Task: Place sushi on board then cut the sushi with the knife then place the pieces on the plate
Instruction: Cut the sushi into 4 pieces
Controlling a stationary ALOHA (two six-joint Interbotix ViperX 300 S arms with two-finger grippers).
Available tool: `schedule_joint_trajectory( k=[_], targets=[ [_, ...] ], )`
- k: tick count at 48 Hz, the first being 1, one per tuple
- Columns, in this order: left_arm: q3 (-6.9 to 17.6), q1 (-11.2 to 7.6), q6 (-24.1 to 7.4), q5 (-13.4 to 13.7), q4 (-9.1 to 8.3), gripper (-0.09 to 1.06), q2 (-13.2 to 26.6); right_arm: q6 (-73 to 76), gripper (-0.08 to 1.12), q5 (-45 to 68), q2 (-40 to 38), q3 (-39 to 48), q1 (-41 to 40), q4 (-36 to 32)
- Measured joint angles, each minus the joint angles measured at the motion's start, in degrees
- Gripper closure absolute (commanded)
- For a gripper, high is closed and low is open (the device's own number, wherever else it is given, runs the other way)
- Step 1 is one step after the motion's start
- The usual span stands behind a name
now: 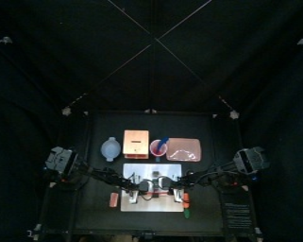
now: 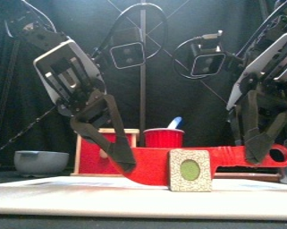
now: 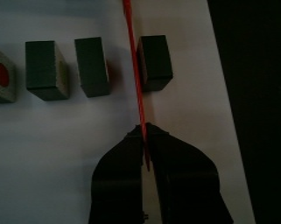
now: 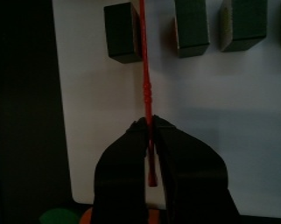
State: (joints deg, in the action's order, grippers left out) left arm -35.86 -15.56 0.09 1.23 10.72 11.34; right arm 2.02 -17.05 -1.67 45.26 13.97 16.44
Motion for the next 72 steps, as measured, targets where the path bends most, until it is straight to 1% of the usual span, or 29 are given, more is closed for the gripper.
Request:
schedule_joint_trajectory(
  k=[3,11,17,19,23,25,29,34,39,42,45,49,52,55,57,58,59,60,66,72],
  targets=[
    [0.0,-0.18,0.0,0.0,0.0,0.56,-0.1,0.0,0.66,0.0,0.0,-0.1,0.0,0.0],
    [0.2,-0.09,0.0,0.1,0.0,0.51,-0.5,0.0,0.66,-0.1,-1.6,0.0,0.0,-1.6],
    [0.2,0.09,-0.3,0.4,0.0,0.4,-2.1,0.1,0.66,-0.4,-4.1,0.1,-0.4,-3.1],
    [0.1,0.26,-0.3,0.9,-0.09,0.35,-2.9,0.1,0.66,-1.1,-5.5,0.2,-0.8,-3.5],
    [-0.1,0.53,-0.3,0.9,-0.62,0.27,-4.7,-0.1,0.66,-1.6,-8.3,0.4,-1.3,-4.5],
    [-0.1,0.79,-0.4,1.0,-1.14,0.24,-5.6,0.0,0.66,-2.0,-9.6,0.4,-1.8,-4.7],
    [-0.2,1.41,-0.5,1.0,-2.81,0.19,-8.1,0.0,0.66,-3.8,-12.6,0.5,-2.5,-5.9],
    [-0.4,2.2,-0.4,0.8,-5.54,0.19,-11.7,0.0,0.66,-7.0,-17.1,0.5,-3.8,-7.5],
    [-1.4,3.08,-0.2,-0.1,-8.0,0.19,-14.3,0.0,0.66,-12.1,-22.0,0.9,-5.9,-8.8],
    [-2.5,3.69,-0.3,-1.7,-9.67,0.19,-15.6,0.0,0.66,-15.3,-25.0,1.1,-7.6,-9.5],
    [-3.3,4.13,-0.4,-3.7,-10.72,0.19,-16.3,-0.1,0.66,-18.9,-28.6,1.8,-10.2,-10.3],
    [-4.6,5.1,-0.4,-7.6,-11.87,0.19,-16.9,-0.2,0.66,-22.8,-33.0,3.2,-14.0,-11.8],
    [-5.7,6.24,-0.4,-11.2,-12.3,0.19,-16.9,-0.3,0.66,-25.2,-36.2,4.3,-17.2,-13.0],
    [-6.7,7.56,-0.1,-14.8,-12.39,0.19,-16.8,-0.8,0.66,-26.5,-38.6,5.1,-20.0,-14.2],
    [-7.1,8.35,-0.3,-16.7,-12.48,0.19,-16.7,-1.1,0.66,-27.2,-39.7,5.5,-21.7,-14.7],
    [-7.2,8.53,-0.3,-17.1,-12.48,0.19,-16.6,-1.1,0.66,-27.4,-40.3,5.8,-22.4,-14.9],
    [-7.6,9.23,-0.4,-18.8,-12.48,0.19,-16.5,-1.1,0.66,-27.7,-40.8,6.1,-22.9,-15.0],
    [-7.9,9.49,-0.4,-19.5,-12.48,0.19,-16.3,-1.1,0.66,-27.9,-41.1,6.2,-23.6,-15.1],
    [-8.8,11.25,-0.4,-22.4,-12.66,0.19,-16.2,-1.1,0.66,-29.5,-42.4,7.7,-25.6,-15.6],
    [-8.8,12.39,-0.5,-23.2,-12.66,0.19,-16.1,-0.4,0.66,-31.4,-42.1,9.5,-25.6,-14.2]
  ],
)
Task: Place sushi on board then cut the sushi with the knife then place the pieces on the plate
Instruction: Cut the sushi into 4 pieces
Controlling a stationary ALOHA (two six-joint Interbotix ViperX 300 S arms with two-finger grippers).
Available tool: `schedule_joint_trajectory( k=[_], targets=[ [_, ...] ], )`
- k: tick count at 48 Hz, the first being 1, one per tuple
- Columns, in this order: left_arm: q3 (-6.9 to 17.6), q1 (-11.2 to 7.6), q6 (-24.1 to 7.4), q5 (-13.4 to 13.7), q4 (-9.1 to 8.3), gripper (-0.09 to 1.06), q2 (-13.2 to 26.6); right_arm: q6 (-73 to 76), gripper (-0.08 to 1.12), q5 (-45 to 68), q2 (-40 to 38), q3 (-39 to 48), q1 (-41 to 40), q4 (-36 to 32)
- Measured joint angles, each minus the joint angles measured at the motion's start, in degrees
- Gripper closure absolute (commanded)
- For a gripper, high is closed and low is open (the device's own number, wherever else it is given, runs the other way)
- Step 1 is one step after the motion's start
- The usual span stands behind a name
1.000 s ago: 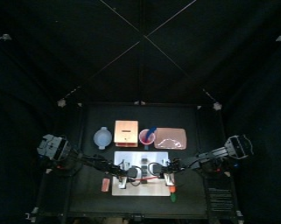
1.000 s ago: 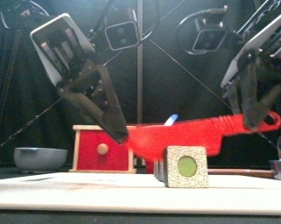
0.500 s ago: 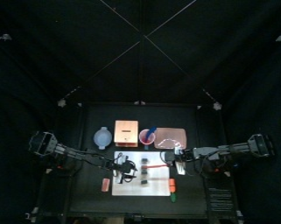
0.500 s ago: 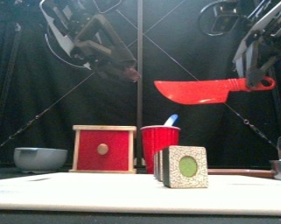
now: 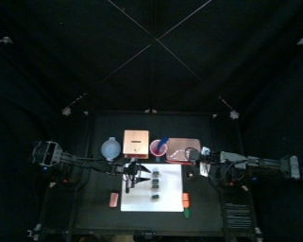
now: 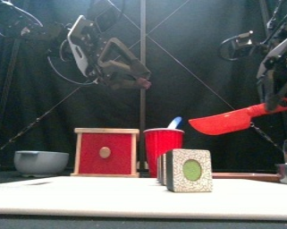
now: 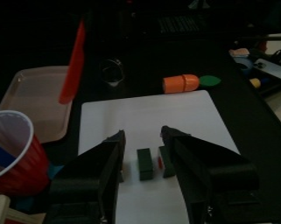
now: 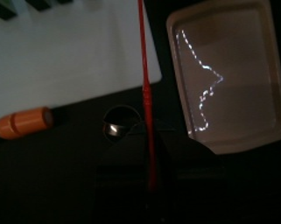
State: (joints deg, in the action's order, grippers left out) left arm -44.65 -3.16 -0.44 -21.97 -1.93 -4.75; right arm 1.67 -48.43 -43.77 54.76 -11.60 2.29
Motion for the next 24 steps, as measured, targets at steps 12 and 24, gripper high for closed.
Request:
schedule_joint_trajectory(
  k=[12,24],
  targets=[
    [-0.2,0.35,0.1,-0.2,-0.09,0.19,0.1,0.4,0.66,-2.5,-3.4,2.1,2.7,10.8],
    [-0.3,0.26,0.1,-0.2,0.0,0.19,0.3,0.5,0.65,-4.7,-5.2,6.1,4.3,22.5]
  ],
)
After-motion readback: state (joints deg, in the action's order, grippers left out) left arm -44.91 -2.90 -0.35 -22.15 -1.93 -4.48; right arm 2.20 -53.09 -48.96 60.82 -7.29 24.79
